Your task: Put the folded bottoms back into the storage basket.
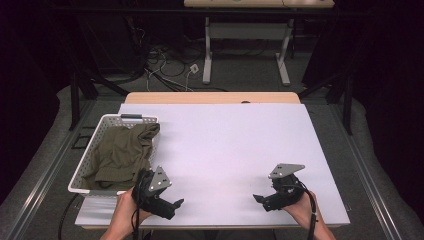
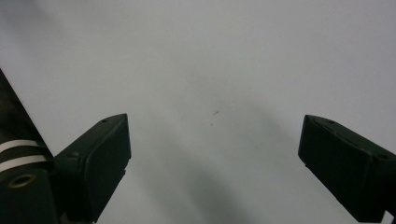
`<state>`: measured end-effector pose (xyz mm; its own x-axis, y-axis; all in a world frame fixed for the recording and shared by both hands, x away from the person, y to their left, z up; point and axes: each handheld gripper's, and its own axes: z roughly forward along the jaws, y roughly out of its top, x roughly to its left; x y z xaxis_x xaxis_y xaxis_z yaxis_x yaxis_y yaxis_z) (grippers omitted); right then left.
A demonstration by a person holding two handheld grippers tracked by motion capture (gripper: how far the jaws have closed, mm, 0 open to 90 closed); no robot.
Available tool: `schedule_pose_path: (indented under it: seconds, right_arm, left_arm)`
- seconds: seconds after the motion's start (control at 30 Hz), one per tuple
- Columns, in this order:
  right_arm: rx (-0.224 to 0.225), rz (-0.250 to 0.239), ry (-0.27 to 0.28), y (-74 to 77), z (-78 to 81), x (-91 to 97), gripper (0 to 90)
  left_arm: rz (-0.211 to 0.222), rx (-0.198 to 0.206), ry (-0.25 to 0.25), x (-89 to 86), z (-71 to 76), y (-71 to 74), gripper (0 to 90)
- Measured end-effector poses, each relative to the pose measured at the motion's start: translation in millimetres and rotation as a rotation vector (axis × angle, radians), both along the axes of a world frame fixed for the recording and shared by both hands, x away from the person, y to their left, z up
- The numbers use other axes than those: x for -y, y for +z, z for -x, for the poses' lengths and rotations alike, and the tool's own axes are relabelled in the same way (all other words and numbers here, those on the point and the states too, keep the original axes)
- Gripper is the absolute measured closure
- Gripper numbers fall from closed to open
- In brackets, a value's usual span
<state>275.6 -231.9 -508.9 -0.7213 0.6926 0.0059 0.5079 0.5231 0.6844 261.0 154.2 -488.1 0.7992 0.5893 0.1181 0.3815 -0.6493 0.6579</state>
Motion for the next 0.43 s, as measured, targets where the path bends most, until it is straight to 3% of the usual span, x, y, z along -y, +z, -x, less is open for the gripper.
schedule_pose_path:
  seconds: [0.07, 0.23, 0.43]
  right_arm:
    - [-0.006, 0.004, -0.008, -1.7, 3.1, 2.1, 8.8]
    - [-0.002, 0.003, -0.009, -4.9, 6.4, 3.6, 7.4]
    - [0.008, -0.005, -0.011, -3.3, 6.6, 6.5, 6.8]
  left_arm:
    - [-0.013, -0.007, -0.004, 0.2, 0.0, -1.7, 0.0]
    - [0.023, -0.004, 0.000, -0.5, -0.5, -4.6, 0.0]
    - [0.029, -0.006, -0.009, -1.6, -0.9, -5.6, 0.0]
